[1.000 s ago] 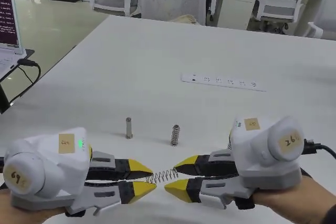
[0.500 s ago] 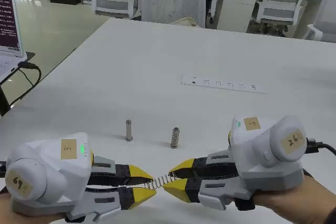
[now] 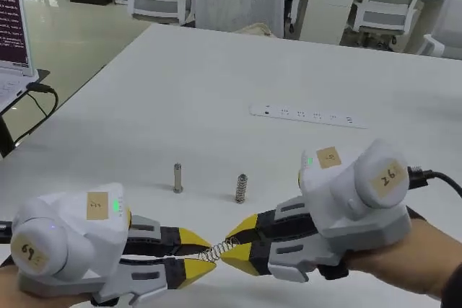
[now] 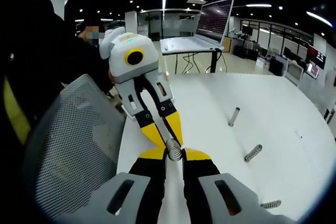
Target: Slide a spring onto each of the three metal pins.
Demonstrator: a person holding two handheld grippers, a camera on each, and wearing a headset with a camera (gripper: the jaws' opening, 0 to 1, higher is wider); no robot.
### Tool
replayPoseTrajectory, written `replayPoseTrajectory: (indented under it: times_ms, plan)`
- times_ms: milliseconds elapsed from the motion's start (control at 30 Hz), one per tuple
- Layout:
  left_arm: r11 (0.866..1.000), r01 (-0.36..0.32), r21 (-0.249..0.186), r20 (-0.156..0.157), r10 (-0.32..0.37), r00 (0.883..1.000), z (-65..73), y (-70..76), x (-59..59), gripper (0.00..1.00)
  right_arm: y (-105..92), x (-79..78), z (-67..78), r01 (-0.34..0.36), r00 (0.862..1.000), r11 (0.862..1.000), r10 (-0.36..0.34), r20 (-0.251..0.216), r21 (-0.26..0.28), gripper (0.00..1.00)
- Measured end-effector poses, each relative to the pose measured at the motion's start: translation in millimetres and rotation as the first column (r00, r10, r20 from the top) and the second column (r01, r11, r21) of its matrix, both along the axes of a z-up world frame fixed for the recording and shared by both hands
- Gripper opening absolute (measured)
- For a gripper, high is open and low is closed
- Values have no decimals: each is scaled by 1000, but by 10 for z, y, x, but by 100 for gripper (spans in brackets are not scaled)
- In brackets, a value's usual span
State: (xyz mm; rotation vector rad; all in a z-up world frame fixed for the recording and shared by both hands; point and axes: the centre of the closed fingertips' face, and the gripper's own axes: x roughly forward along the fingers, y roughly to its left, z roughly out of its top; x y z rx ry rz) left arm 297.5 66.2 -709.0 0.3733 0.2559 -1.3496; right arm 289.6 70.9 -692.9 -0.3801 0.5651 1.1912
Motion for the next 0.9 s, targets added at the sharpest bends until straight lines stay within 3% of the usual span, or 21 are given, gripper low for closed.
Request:
replayPoseTrajectory:
  times_ms: [233,500,900]
  plan:
    - [1000,-10,-19,0,10,1000,20,-5,15,2,27,23,31,-57,998,994,59,20,-92,9]
    - [999,-19,-29,-1,19,1000,20,-15,37,2,65,45,44,-126,991,969,132,14,-212,8]
    - [999,-35,-37,-4,35,999,26,3,63,2,131,60,64,-157,986,958,164,11,-241,8]
